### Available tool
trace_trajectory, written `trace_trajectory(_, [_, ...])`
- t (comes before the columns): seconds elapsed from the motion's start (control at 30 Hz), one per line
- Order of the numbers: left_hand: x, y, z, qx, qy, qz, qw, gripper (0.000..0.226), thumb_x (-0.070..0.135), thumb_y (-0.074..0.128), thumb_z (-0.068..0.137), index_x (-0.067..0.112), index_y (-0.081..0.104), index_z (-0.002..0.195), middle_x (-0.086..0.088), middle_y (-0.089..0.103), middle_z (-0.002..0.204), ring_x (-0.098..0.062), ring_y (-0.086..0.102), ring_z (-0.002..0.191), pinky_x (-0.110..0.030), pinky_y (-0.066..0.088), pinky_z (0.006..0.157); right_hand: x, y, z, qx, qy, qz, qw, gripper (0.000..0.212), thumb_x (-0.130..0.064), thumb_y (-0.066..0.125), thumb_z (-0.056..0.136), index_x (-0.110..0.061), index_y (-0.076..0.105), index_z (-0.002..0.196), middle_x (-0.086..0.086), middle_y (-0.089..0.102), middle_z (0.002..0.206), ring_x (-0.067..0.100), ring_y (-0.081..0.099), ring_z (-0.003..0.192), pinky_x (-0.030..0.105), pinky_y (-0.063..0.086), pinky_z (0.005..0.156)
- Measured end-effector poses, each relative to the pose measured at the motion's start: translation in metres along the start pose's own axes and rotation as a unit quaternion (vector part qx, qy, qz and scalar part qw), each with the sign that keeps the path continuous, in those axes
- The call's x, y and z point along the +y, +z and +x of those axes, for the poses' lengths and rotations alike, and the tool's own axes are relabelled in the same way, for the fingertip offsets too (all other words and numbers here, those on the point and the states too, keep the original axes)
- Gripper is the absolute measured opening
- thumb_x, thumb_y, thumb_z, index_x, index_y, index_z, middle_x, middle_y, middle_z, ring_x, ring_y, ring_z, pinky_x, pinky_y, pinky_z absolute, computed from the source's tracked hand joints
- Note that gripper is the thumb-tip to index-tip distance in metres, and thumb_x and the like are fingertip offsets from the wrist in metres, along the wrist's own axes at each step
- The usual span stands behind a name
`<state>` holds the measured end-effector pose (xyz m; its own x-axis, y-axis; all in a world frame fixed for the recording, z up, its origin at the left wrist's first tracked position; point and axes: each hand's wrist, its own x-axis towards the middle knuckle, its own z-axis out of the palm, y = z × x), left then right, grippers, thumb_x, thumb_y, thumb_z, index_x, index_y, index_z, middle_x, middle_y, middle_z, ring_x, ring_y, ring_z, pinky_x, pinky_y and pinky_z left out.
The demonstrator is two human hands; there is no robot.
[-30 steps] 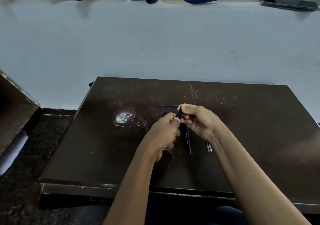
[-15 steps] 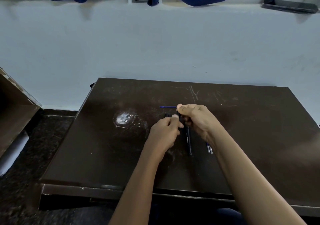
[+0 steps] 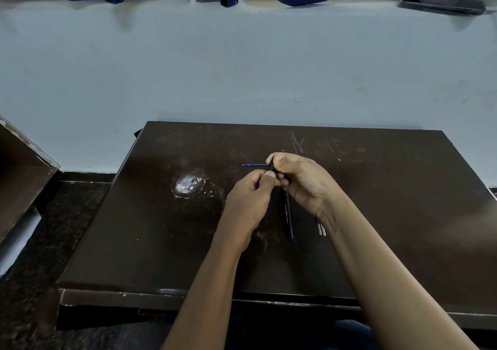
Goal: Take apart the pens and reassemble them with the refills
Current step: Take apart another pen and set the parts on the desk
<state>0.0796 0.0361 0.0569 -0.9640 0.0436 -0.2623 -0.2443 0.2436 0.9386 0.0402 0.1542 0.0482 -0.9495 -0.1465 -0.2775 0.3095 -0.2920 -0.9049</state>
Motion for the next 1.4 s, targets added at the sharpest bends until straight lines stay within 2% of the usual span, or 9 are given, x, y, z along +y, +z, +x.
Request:
trace_trajectory(0.23, [-0.003,-0.002,0.002,-0.027,-0.050,0.023,0.998,0.038,0.044,0.037,0.098,0.029,0.066,0.079,0.004,0.050,0.059,-0.009,0.046,0.054,-0.026,0.035,0.053,-0.005,-0.014,0.008,0.114,-0.011,0.071,0.991,0.023,-0.001,0.040,0.097,-0.008,0.059,0.085,0.002,0.050,0.066,0.007,0.043,0.055,0.015,0.039,0.049])
trace_trajectory(0.3, [-0.003,-0.002,0.002,0.004,-0.061,0.024,0.998,0.038,0.039,0.036,0.098,0.029,0.065,0.076,-0.018,0.065,0.093,-0.034,0.063,0.088,-0.045,0.052,0.078,-0.008,-0.029,0.010,0.180,-0.019,0.036,0.983,0.018,-0.002,0.044,0.096,-0.007,0.059,0.086,0.004,0.052,0.069,0.007,0.048,0.057,0.014,0.045,0.052])
trace_trajectory(0.37, [-0.003,-0.005,0.003,0.057,-0.071,0.007,0.996,0.033,0.028,0.038,0.094,0.028,0.064,0.074,-0.022,0.062,0.109,-0.040,0.059,0.105,-0.054,0.049,0.090,-0.002,-0.042,0.011,0.199,-0.003,-0.115,0.973,0.014,-0.003,0.054,0.090,-0.007,0.062,0.079,0.007,0.061,0.072,0.011,0.058,0.060,0.020,0.054,0.065])
trace_trajectory(0.47, [-0.007,-0.007,0.007,0.100,-0.061,-0.013,0.993,0.028,0.018,0.040,0.091,0.024,0.065,0.080,-0.003,0.056,0.071,-0.014,0.051,0.055,-0.028,0.040,0.051,0.013,-0.042,0.006,0.130,0.066,-0.403,0.903,0.010,-0.005,0.066,0.076,-0.012,0.068,0.069,0.007,0.073,0.075,0.020,0.072,0.077,0.036,0.058,0.082])
trace_trajectory(0.57, [-0.009,-0.006,0.010,0.114,-0.055,-0.012,0.992,0.026,0.019,0.041,0.092,0.022,0.065,0.082,0.005,0.052,0.068,-0.008,0.043,0.053,-0.025,0.033,0.049,0.024,-0.028,0.003,0.035,0.097,-0.560,0.822,0.008,-0.005,0.068,0.074,-0.011,0.071,0.077,0.005,0.073,0.084,0.018,0.070,0.081,0.032,0.058,0.077])
trace_trajectory(0.67, [-0.008,-0.007,0.009,0.116,-0.050,-0.003,0.992,0.026,0.018,0.041,0.093,0.017,0.066,0.090,0.005,0.051,0.064,-0.007,0.041,0.048,-0.023,0.032,0.047,0.029,-0.015,0.002,-0.030,0.114,-0.601,0.790,0.013,-0.003,0.068,0.077,-0.014,0.067,0.083,0.002,0.065,0.092,0.015,0.063,0.081,0.023,0.052,0.065])
trace_trajectory(1.0, [-0.011,-0.007,0.006,0.074,-0.035,0.073,0.994,0.028,0.024,0.036,0.098,0.025,0.063,0.100,0.007,0.054,0.072,-0.007,0.044,0.055,-0.021,0.035,0.051,0.041,-0.008,0.005,-0.116,0.157,-0.701,0.686,0.030,-0.002,0.070,0.077,-0.015,0.064,0.103,0.007,0.063,0.111,0.025,0.062,0.101,0.037,0.055,0.089])
trace_trajectory(1.23, [-0.010,-0.008,0.009,0.086,-0.066,0.030,0.994,0.029,0.019,0.037,0.096,0.019,0.065,0.093,0.006,0.056,0.071,-0.007,0.046,0.056,-0.022,0.034,0.051,0.038,-0.010,0.006,-0.100,0.155,-0.677,0.712,0.029,-0.003,0.070,0.079,-0.015,0.065,0.104,0.004,0.063,0.111,0.022,0.061,0.102,0.035,0.053,0.091])
trace_trajectory(1.4, [-0.014,-0.007,0.010,0.066,-0.057,0.030,0.996,0.027,0.020,0.041,0.094,0.021,0.066,0.084,0.006,0.059,0.069,-0.006,0.050,0.059,-0.022,0.036,0.052,0.013,-0.009,0.001,0.026,0.047,-0.293,0.954,0.006,-0.007,0.066,0.084,-0.014,0.067,0.083,0.002,0.063,0.075,0.008,0.056,0.065,0.018,0.046,0.060])
